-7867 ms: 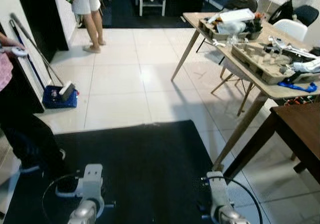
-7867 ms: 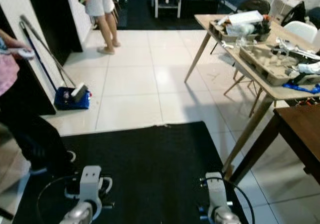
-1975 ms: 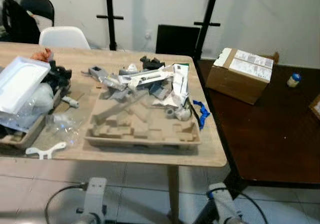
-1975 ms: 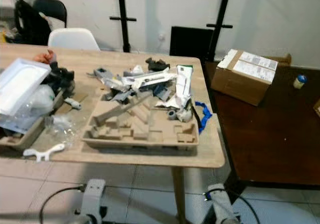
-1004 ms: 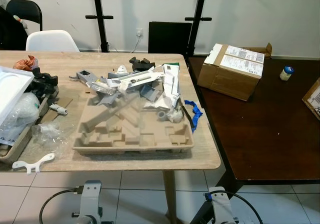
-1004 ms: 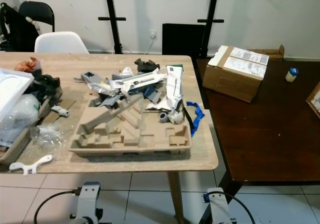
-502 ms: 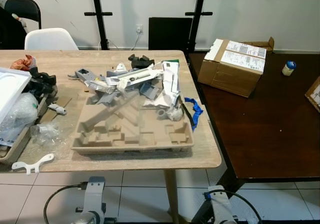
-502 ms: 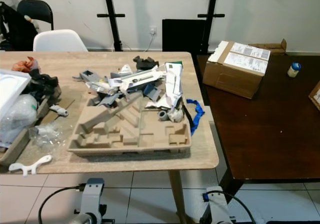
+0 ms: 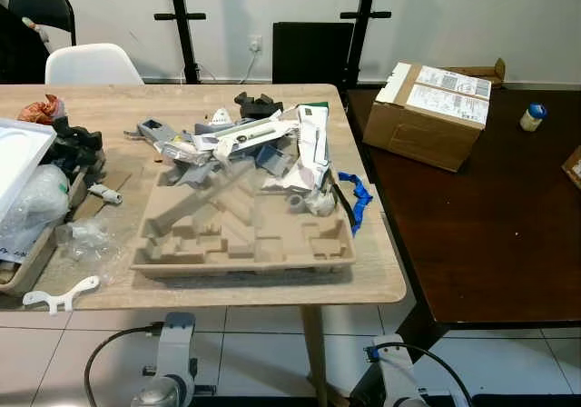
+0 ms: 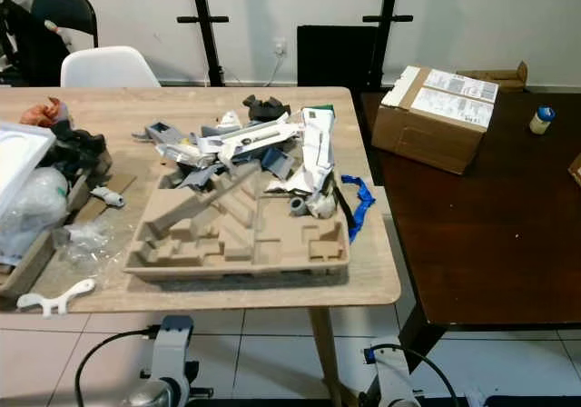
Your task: Picking trash to rubbish bin
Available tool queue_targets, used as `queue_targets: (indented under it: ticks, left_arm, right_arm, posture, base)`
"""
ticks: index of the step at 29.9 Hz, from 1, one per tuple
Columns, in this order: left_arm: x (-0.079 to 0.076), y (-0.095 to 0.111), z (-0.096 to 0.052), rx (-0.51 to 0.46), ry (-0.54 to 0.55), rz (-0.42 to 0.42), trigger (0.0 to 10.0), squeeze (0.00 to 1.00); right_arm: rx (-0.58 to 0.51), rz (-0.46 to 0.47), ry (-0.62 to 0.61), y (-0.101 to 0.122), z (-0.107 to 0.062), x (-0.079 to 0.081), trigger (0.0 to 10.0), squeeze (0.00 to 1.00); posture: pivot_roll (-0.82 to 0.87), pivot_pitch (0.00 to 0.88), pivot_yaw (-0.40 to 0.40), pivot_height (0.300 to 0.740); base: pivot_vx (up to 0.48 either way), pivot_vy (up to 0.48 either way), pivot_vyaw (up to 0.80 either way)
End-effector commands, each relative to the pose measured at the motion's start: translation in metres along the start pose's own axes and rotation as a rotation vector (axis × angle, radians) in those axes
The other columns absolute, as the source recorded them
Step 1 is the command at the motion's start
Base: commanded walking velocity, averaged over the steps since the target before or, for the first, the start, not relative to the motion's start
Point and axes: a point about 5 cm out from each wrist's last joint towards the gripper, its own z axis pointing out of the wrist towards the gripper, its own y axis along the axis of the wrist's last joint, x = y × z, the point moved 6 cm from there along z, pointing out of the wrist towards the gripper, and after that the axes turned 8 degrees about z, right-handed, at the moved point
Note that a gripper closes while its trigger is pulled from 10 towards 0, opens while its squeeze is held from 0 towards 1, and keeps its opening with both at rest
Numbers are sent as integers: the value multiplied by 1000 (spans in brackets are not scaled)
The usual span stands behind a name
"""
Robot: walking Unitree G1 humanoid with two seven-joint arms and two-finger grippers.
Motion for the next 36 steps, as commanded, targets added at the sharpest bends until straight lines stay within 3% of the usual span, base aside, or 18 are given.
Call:
queue_targets:
  ticks: [1,5,10,13,24,29,36]
  left_arm:
    - [-10,-4,-2,-3,-56,84,10000,0]
    - [-7,-7,-4,0,-62,102,10000,0]
    - [12,-15,-8,16,20,6,10000,0]
    - [8,-24,-9,41,28,-27,10000,0]
    - [-12,-23,-4,68,-7,26,10000,0]
    - [-11,-26,-4,90,-1,36,10000,0]
    - [7,-36,-9,99,68,-27,10000,0]
  right_arm:
    - [7,-5,-1,-5,-1,-3,10000,0]
    - [-1,-18,-4,-1,-2,-9,10000,0]
    - [8,-30,-24,0,-3,-20,10000,0]
    - [17,-31,-16,-5,-3,-15,10000,0]
    - [22,-39,-5,-10,-3,-10,10000,0]
    - [23,-30,-20,-10,-3,-15,10000,0]
    - [53,-29,-47,-19,-6,-26,10000,0]
  posture:
    - [-94,96,-1,740]
    - [-95,108,2,740]
    - [-77,115,-16,740]
    - [-81,103,-18,740]
    - [-96,100,-9,740]
    - [-100,98,-11,740]
    - [-62,75,-23,740]
  base:
    - [0,0,0]
    - [0,0,0]
    - [0,0,0]
    - [0,0,0]
    - [0,0,0]
    - [0,0,0]
    - [0,0,0]
